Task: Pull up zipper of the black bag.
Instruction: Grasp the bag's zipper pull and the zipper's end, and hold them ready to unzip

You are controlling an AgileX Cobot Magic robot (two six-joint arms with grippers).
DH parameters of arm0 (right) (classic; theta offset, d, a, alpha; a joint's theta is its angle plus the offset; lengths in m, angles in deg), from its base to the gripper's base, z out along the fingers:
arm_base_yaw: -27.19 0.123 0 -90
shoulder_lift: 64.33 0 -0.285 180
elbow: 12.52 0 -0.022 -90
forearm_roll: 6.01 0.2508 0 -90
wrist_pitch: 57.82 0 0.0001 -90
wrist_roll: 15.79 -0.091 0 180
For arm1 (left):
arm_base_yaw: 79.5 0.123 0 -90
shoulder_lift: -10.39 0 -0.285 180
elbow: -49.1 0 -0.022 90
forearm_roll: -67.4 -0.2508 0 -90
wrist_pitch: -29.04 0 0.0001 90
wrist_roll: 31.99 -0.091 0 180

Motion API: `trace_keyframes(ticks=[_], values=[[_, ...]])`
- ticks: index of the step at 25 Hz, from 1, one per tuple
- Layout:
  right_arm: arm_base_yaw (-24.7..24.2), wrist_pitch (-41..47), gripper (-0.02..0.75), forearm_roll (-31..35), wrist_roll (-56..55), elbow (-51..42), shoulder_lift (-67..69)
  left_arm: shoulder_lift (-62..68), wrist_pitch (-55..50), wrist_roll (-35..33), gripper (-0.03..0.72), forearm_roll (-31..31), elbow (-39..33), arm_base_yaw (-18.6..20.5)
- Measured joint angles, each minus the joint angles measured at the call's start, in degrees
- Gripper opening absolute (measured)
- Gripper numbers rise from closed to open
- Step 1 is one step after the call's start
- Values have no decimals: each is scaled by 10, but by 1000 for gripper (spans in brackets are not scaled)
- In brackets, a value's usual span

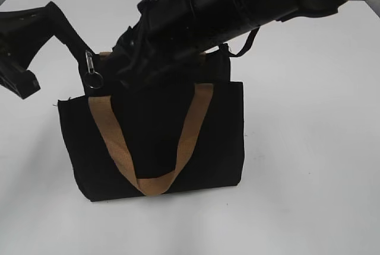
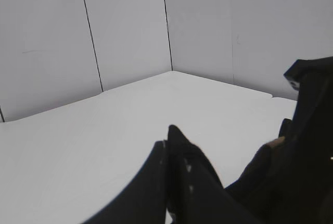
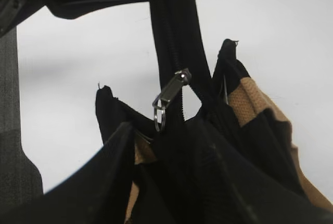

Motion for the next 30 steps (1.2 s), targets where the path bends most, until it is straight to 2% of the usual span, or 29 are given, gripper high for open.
trace_keyframes(ticks=[13, 25, 30], values=[[3, 14, 307, 53, 72, 0, 29, 0, 0, 2, 3, -3, 0, 0], [18, -40, 305, 56, 75, 1, 47, 0, 1, 2, 3, -4, 1, 0], [28, -56, 211, 58, 76, 2, 56, 0, 1, 2, 3, -6, 1, 0]])
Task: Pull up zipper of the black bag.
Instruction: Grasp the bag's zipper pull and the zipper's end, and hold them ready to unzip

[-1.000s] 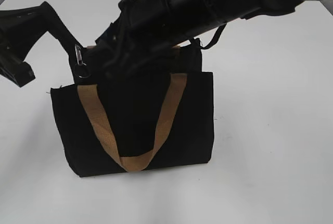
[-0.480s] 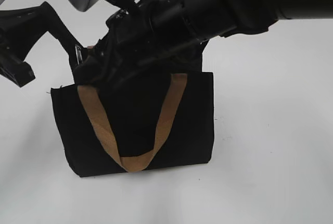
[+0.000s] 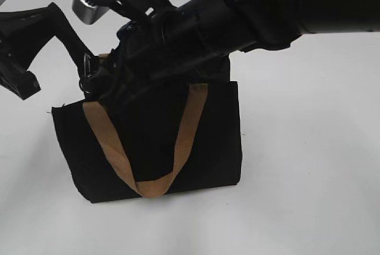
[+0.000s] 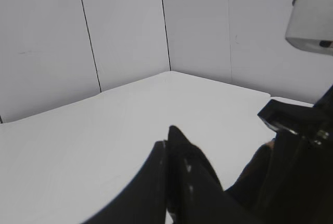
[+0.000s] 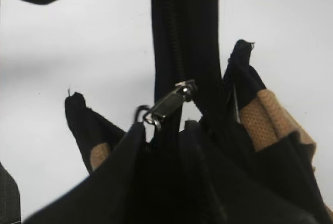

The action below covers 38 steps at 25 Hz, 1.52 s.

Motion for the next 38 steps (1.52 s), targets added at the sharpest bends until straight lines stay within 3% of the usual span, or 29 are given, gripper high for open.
trace_keyframes(ticks=[5, 7, 15, 28, 33, 38], values=[[3, -11, 31, -3, 1, 2, 0, 0, 0, 0, 3, 1, 0, 0], [3, -11, 0, -6, 1, 2, -2, 0, 0, 0, 3, 0, 0, 0], [3, -4, -1, -73, -15, 2, -37, -1, -25, 0, 3, 8, 0, 0], [-40, 73, -1, -288, -235, 2, -63, -1, -69, 0, 3, 40, 1, 0], [-47, 87, -1, -306, -257, 2, -66, -2, -79, 10, 3, 37, 1, 0], [-7, 50, 34, -275, -246, 2, -66, -2, -39, 20, 3, 31, 1, 0]])
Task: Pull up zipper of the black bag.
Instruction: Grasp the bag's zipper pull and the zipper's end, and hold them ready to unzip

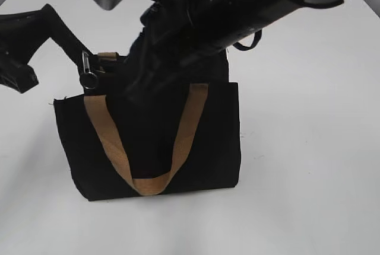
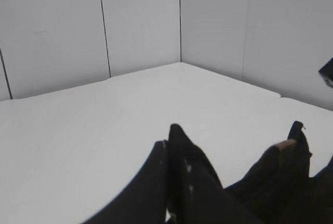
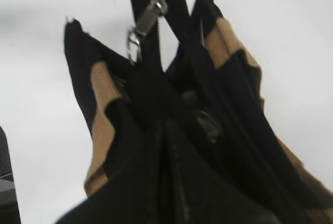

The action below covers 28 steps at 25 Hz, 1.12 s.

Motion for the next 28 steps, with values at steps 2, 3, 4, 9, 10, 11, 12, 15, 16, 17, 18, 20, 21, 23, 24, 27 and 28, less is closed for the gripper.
trace_keyframes(ticks=[2, 3, 4, 9, 10, 11, 12, 15, 16, 17, 18, 20, 21, 23, 24, 27, 28], values=[[18, -23, 113, 7, 15, 0, 0, 0, 18, 11, 3, -6, 0, 0], [25, -36, 149, 9, 18, 0, 0, 0, 27, 15, 3, -9, 0, 0], [31, -46, 186, 12, 21, 0, 1, 0, 34, 17, 3, -12, 0, 0], [36, -72, 244, 22, 24, 2, 20, 0, 49, 34, 3, -28, 0, 0], [36, -73, 246, 24, 24, 2, 22, 0, 52, 37, 3, -30, 0, 0], [36, -74, 246, 25, 24, 2, 22, 0, 52, 38, 3, -31, 0, 0], [36, -75, 247, 29, 24, 2, 22, 0, 55, 39, 3, -31, 0, 0], [36, -76, 247, 39, 27, 2, 22, 0, 61, 40, 3, -32, 0, 0], [36, -76, 247, 40, 27, 5, 22, 0, 62, 40, 3, -33, 0, 0], [37, -76, 247, 41, 27, 7, 22, 0, 63, 40, 3, -33, 0, 0], [38, -76, 248, 41, 27, 8, 22, 0, 64, 40, 3, -33, 0, 0], [44, -78, 249, 41, 29, 10, 22, 0, 64, 40, 3, -33, 0, 0], [48, -78, 249, 42, 33, 11, 22, 0, 64, 40, 3, -33, 0, 0], [56, -77, 249, 43, 38, 12, 24, 0, 64, 40, 3, -33, 0, 0], [58, -76, 249, 43, 39, 14, 26, 0, 64, 40, 3, -33, 0, 0], [59, -79, 246, 44, 40, 14, 32, 0, 65, 40, 3, -34, 0, 0], [59, -82, 241, 43, 40, 14, 33, 0, 65, 41, 3, -34, 0, 0]])
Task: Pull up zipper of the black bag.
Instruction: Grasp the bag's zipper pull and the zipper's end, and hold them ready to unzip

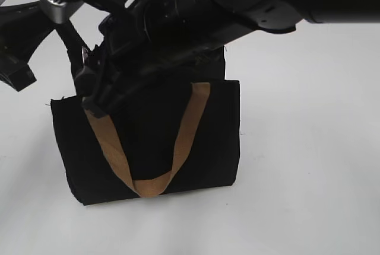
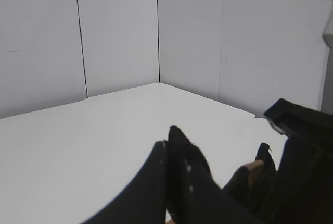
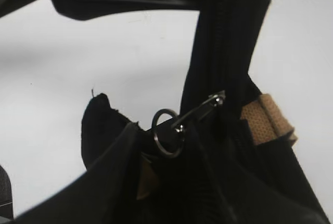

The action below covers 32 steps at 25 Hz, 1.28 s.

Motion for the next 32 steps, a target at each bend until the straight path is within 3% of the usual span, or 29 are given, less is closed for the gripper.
trace_keyframes(ticks=[7, 12, 28, 32], values=[[0, -7, 143, 0, 1, 0, 0, 0, 0, 1, 3, -1, 0, 0], [0, -2, 0, -3, 1, 0, 0, 0, 0, 1, 3, -1, 0, 0], [-27, 46, 3, -6, 11, 0, -21, 0, 0, 3, 3, -1, 0, 0], [-27, 52, 160, -2, 11, 0, -22, 0, 0, 12, 3, -1, 0, 0]])
